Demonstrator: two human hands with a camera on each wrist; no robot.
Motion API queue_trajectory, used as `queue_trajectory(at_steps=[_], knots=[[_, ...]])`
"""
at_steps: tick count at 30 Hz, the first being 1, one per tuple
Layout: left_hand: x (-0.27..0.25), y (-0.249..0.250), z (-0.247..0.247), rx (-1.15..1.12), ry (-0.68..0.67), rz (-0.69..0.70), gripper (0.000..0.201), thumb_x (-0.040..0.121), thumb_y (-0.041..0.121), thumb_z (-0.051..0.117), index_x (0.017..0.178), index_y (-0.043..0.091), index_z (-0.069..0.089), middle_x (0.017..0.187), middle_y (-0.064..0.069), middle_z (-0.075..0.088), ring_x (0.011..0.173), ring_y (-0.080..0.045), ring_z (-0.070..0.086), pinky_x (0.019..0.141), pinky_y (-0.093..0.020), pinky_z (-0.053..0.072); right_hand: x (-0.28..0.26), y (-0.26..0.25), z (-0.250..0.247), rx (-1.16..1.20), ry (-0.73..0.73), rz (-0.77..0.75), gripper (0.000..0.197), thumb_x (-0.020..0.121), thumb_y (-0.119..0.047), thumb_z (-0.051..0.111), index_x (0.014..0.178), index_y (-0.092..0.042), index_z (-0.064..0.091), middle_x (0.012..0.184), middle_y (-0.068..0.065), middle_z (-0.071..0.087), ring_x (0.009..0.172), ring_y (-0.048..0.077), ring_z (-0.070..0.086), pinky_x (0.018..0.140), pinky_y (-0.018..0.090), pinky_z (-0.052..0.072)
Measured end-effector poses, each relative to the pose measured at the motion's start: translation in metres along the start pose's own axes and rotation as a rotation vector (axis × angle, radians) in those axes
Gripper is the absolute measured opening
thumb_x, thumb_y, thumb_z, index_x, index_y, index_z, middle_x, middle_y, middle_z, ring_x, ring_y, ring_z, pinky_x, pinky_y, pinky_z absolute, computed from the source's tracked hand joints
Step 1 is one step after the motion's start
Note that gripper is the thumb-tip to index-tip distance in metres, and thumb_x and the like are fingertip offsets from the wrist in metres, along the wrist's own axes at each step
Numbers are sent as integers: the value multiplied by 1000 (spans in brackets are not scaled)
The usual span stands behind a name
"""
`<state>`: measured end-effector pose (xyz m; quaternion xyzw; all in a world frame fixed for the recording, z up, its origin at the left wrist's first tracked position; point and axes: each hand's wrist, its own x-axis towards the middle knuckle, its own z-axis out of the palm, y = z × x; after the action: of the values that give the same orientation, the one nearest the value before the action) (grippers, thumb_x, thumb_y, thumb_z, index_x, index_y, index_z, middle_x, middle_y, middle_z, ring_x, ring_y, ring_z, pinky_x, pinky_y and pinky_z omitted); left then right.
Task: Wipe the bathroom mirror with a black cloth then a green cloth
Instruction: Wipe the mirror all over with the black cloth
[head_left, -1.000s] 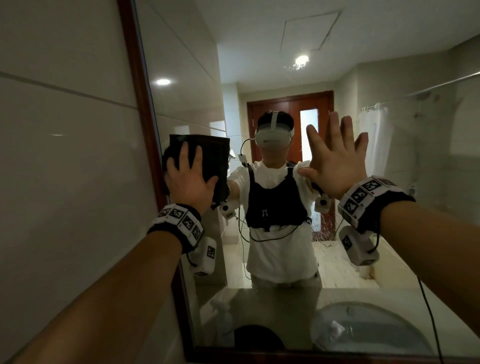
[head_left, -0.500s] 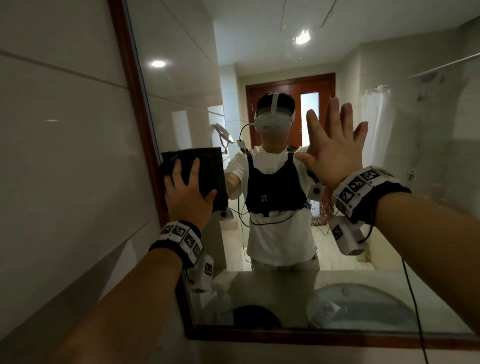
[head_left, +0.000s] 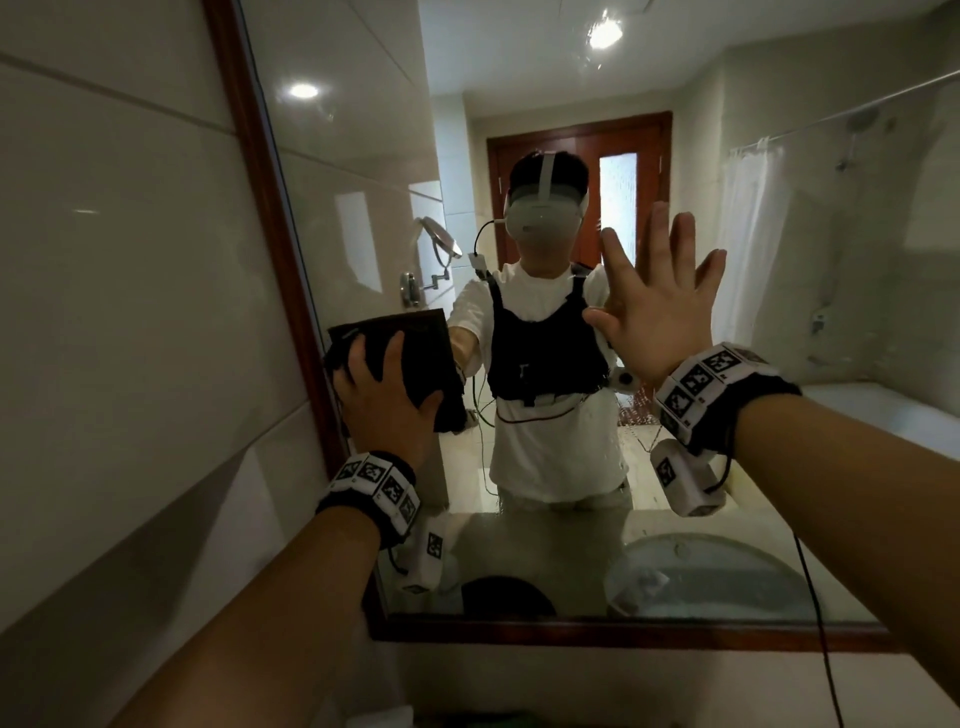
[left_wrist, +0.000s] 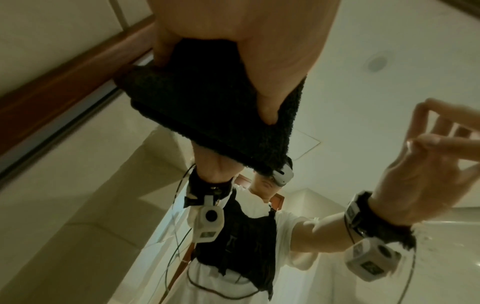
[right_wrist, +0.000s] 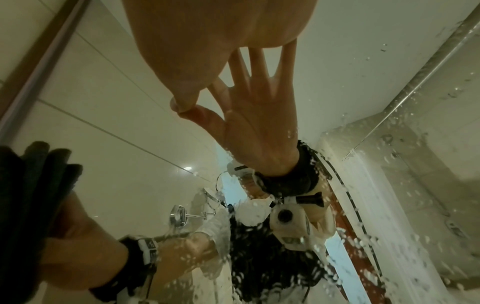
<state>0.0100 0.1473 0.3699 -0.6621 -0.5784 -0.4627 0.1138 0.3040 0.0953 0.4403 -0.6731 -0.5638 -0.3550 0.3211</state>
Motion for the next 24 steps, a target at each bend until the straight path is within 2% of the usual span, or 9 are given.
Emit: queue_trajectory(at_steps=[3,8,12,17,19,21,24], knots=[[10,14,-4,1,24,47,83,76,40,79,147,31,38,158,-14,20,138,-44,24,110,-59,34,0,1,3,-9,22,-6,87,91,-68,43,156,-40,-8,164,12,-18,151,37,-16,115,70,2],[14,41,2,45,23,79,85,77,45,76,147,39,28,157,-14,17,138,-47,23,102,-66,39,-1,2,7,0,39,-9,85,92,-68,43,156,-40,-5,165,12,-15,151,37,-14,116,69,1],[11,36,7,60,28,96,87,75,47,76,145,42,25,156,-13,18,139,-47,22,100,-68,39,-2,1,6,-14,36,-8,84,92,-68,42,156,-39,-4,165,13,-14,151,38,-12,115,68,0],[-8,24,11,52,-46,45,85,76,45,77,145,38,28,156,-13,15,139,-47,19,101,-68,39,-6,2,0,-14,6,-32,82,93,-63,43,157,-38,-3,165,12,-16,151,36,-14,115,67,0],[-15,22,12,42,-68,21,85,77,43,77,147,35,28,157,-14,14,140,-47,18,102,-67,39,-8,9,-5,-5,-18,-62,80,94,-56,48,157,-37,4,165,9,-15,152,33,-14,117,65,0],[-16,24,12,35,-73,2,85,78,41,77,148,33,30,157,-15,14,140,-47,17,105,-66,36,-13,21,-12,25,-36,-108,74,94,-49,53,156,-35,16,167,8,-7,153,31,-7,118,63,3],[-15,31,10,5,-59,-18,84,79,36,77,149,29,32,156,-18,17,139,-49,19,109,-66,31,-26,50,-24,46,-42,-128,69,92,-41,60,152,-31,28,166,10,8,152,31,8,117,63,14]])
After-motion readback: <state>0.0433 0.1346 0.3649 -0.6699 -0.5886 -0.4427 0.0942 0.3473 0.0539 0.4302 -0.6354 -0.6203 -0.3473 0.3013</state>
